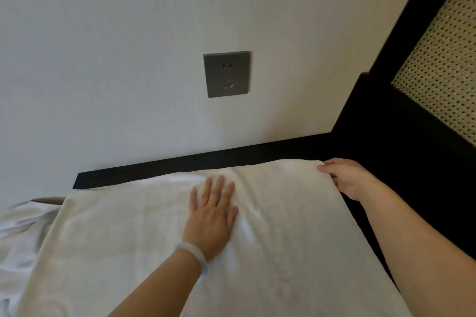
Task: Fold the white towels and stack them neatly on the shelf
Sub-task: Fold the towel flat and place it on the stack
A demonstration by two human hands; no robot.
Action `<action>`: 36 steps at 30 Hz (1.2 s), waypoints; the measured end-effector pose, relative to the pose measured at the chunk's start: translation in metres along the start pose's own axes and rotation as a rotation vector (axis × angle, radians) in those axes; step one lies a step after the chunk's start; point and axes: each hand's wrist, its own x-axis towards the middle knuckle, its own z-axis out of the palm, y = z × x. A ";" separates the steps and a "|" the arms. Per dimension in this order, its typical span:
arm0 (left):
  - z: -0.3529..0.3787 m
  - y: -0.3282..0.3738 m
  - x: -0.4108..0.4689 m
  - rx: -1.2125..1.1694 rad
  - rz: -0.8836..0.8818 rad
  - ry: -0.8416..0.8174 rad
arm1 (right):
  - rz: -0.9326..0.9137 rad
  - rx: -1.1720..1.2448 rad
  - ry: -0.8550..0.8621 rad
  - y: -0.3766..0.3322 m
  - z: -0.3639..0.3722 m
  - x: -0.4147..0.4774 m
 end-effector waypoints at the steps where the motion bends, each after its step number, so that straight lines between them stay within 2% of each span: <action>1: 0.002 -0.001 -0.002 -0.004 -0.004 -0.005 | -0.006 -0.010 0.009 0.001 0.001 0.001; 8: 0.002 0.000 -0.005 -0.048 -0.052 -0.002 | -0.071 -0.033 -0.006 -0.001 0.002 0.004; 15: 0.001 0.000 -0.005 -0.062 -0.047 0.024 | 0.060 -0.001 -0.126 -0.012 0.000 0.007; 18: 0.002 0.000 -0.003 -0.084 -0.042 0.058 | -0.027 0.054 -0.061 -0.025 -0.004 0.014; 20: 0.003 -0.004 0.000 -0.073 -0.060 0.066 | -0.124 0.071 0.059 -0.029 -0.008 0.022; 22: 0.001 -0.011 0.003 -0.053 -0.100 0.041 | -0.169 -0.021 0.155 -0.026 -0.012 0.027; 25: -0.003 -0.024 0.015 -0.027 -0.125 0.019 | -0.126 -0.151 0.152 -0.015 -0.014 0.033; 28: -0.015 -0.029 0.035 -0.025 -0.091 -0.003 | -0.116 -0.182 0.111 -0.018 -0.013 0.036; 33: -0.039 -0.032 0.079 -0.050 0.001 -0.018 | -0.203 -0.204 0.153 -0.022 -0.007 0.048; 36: -0.047 -0.036 0.095 -0.023 -0.003 -0.123 | -0.224 -0.230 0.134 -0.022 -0.005 0.056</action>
